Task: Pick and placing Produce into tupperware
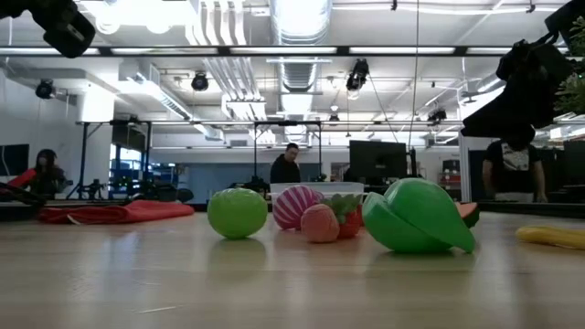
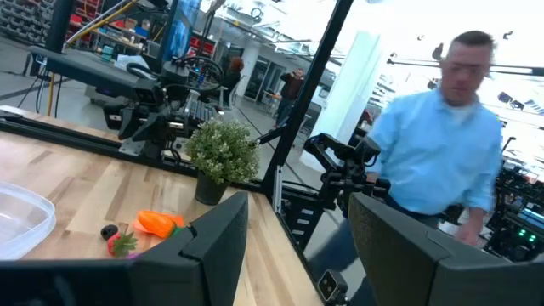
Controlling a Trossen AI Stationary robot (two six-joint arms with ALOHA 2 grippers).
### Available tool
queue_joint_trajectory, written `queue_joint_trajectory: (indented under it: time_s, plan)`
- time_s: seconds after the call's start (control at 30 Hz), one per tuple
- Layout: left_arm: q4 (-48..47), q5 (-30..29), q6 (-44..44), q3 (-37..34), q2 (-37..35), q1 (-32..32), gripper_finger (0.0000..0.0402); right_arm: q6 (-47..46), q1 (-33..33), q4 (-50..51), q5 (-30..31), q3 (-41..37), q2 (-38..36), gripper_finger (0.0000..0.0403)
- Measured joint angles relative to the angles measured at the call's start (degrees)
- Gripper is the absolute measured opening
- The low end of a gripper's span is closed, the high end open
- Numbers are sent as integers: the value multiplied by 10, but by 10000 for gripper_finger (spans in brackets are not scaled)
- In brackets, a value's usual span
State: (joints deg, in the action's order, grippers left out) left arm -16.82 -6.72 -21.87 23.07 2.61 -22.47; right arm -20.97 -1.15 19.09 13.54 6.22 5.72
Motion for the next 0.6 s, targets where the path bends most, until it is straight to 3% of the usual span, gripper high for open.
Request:
queue_joint_trajectory:
  time_s: [0.23, 0.3, 0.43, 0.5, 0.53, 0.6]
  plan:
    - [0, 0, 0, 0, 0, 0, 192, -10, 0, -12, 8, 0, 0, 123]
    - [0, 0, 0, 0, 0, 0, 192, -97, 0, -48, 12, 0, 0, 123]
    - [0, 0, 0, 0, 0, 0, 192, -383, 0, -115, -4, 1, 0, 123]
    - [0, 0, 0, 0, 0, 0, 192, -454, 0, -124, 18, 1, 0, 123]
    - [-4, 1, 16, 0, 0, 0, 192, -473, 0, -124, 32, 1, 0, 123]
    - [-47, 3, 155, 3, -2, 0, 192, -488, 0, -124, 45, 1, 0, 123]
